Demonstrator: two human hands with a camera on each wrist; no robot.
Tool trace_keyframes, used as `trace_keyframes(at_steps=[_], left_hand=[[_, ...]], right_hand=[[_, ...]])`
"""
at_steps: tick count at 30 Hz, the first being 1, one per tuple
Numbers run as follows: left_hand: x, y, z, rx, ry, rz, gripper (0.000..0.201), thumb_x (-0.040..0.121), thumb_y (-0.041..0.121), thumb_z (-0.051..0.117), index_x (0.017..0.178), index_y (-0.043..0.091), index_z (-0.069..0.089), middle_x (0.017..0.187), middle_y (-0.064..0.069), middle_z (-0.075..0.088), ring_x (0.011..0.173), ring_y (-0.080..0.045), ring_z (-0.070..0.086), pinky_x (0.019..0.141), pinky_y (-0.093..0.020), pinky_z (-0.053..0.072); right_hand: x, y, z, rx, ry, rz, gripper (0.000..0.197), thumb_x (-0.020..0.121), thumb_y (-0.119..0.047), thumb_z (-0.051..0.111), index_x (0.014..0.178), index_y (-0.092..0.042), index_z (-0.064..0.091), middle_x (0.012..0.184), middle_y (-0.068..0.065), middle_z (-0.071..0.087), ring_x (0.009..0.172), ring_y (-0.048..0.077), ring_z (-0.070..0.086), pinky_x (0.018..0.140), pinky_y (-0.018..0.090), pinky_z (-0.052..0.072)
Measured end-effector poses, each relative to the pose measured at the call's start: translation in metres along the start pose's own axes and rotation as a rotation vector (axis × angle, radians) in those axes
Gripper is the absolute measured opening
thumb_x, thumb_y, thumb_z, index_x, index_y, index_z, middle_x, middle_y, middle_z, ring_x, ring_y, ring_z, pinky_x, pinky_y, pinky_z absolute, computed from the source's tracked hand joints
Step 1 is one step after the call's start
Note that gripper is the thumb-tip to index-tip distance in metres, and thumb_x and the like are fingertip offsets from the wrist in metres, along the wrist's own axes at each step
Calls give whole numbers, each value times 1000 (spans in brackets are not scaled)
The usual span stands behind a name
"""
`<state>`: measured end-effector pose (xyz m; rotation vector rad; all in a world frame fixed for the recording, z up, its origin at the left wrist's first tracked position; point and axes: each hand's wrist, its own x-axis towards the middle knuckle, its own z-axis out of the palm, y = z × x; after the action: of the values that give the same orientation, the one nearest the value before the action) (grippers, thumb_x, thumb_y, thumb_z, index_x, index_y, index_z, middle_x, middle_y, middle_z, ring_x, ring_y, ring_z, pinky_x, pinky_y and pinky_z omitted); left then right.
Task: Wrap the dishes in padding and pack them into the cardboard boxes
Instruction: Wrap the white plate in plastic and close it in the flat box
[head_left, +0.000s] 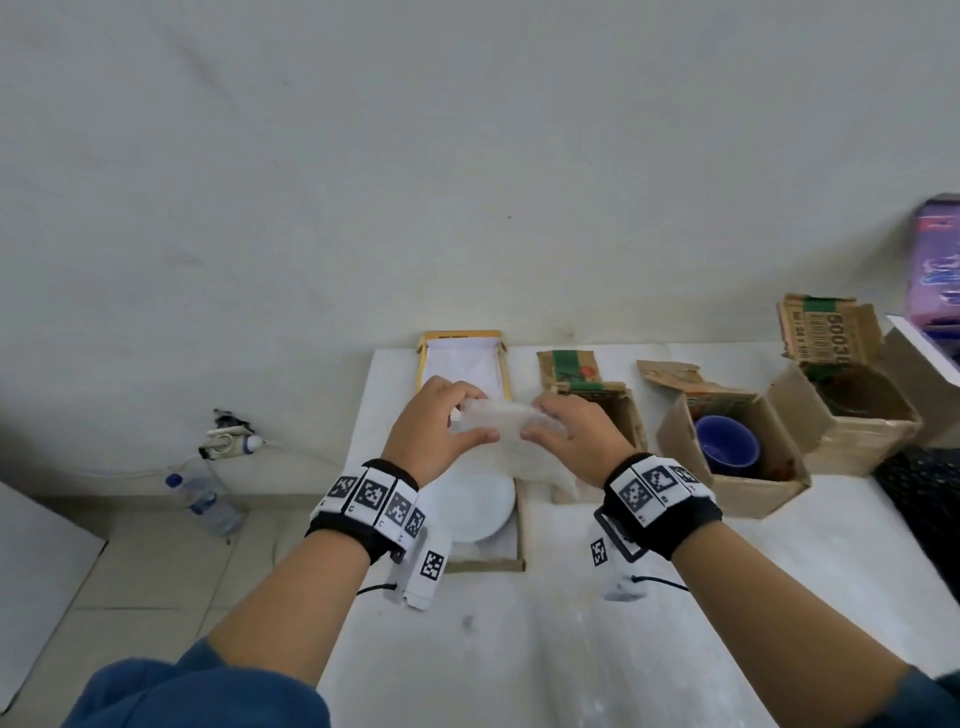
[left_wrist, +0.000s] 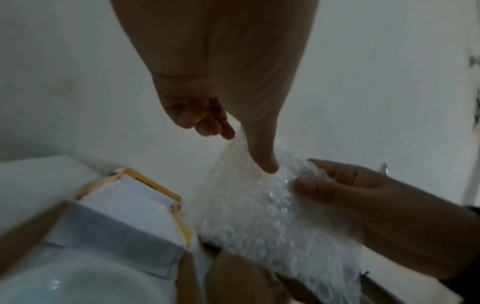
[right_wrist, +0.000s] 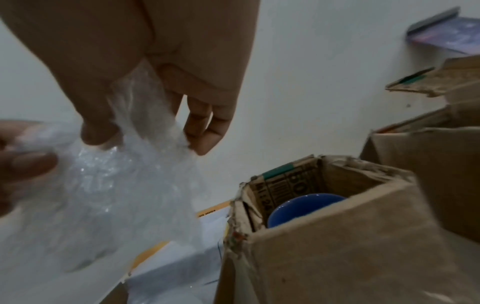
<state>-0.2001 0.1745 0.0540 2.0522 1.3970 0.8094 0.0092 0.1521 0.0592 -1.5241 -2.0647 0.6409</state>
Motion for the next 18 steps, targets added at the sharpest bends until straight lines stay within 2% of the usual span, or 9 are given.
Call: trace_keyframes(at_steps=[2, 4, 6, 8, 10, 12, 15, 16, 18], left_hand=[[8, -18, -9, 20, 18, -5, 35, 78, 36, 73, 106, 18, 62, 105, 4, 49, 64, -11, 57, 70, -24, 49], [13, -32, -14, -140, 4, -89, 26, 82, 25, 71, 102, 11, 61, 108, -1, 56, 63, -18, 66, 69, -32, 56], [18, -47, -14, -300, -17, -185, 17, 84, 18, 70, 95, 11, 60, 98, -7, 67, 70, -19, 70, 75, -37, 58], [23, -62, -12, -301, 18, -206, 16, 82, 17, 71, 94, 12, 62, 96, -2, 68, 81, -16, 67, 80, -30, 55], [27, -76, -10, -308, 71, -189, 19, 79, 16, 74, 95, 11, 65, 104, 5, 64, 89, -12, 62, 79, -17, 51], [28, -90, -8, -338, 96, -169, 18, 77, 16, 76, 90, 11, 65, 105, 7, 62, 92, -5, 60, 77, -8, 48], [27, -114, -5, -258, 60, -137, 15, 81, 21, 73, 83, 7, 67, 103, 3, 61, 91, 3, 57, 74, -4, 45], [27, -122, -3, -209, 47, -126, 17, 83, 23, 71, 81, 6, 67, 103, 1, 58, 89, 3, 55, 73, -4, 43], [27, -133, 1, -103, 15, -114, 19, 85, 26, 68, 80, 7, 66, 99, 2, 52, 84, 2, 52, 70, -6, 41]], right_hand=[[18, -4, 14, -66, 19, 32, 25, 87, -37, 60, 100, -16, 54, 94, 7, 57, 86, 23, 52, 76, 32, 41], [34, -11, 25, -194, 30, 73, 30, 88, -43, 57, 107, -19, 51, 98, 9, 56, 87, 26, 53, 72, 32, 41], [49, -19, 34, -288, 18, 119, 32, 91, -44, 52, 110, -19, 50, 98, 10, 60, 90, 29, 57, 68, 31, 41], [63, -25, 40, -275, 6, 151, 30, 93, -38, 51, 111, -14, 50, 98, 11, 64, 92, 30, 59, 69, 34, 43], [75, -27, 47, -173, 10, 174, 28, 93, -32, 54, 110, -9, 52, 98, 11, 63, 90, 28, 58, 69, 30, 39], [85, -23, 56, -56, 1, 221, 28, 91, -30, 58, 108, -7, 55, 98, 8, 61, 88, 22, 55, 71, 25, 36], [97, -10, 76, 39, -44, 288, 26, 87, -33, 63, 96, -9, 60, 102, 9, 59, 85, 17, 53, 76, 23, 38], [100, -6, 84, 39, -77, 306, 24, 87, -34, 62, 92, -10, 61, 103, 13, 59, 86, 20, 55, 76, 24, 39], [103, -2, 96, -25, -174, 335, 26, 90, -34, 57, 97, -9, 62, 105, 15, 58, 95, 26, 57, 77, 26, 40]])
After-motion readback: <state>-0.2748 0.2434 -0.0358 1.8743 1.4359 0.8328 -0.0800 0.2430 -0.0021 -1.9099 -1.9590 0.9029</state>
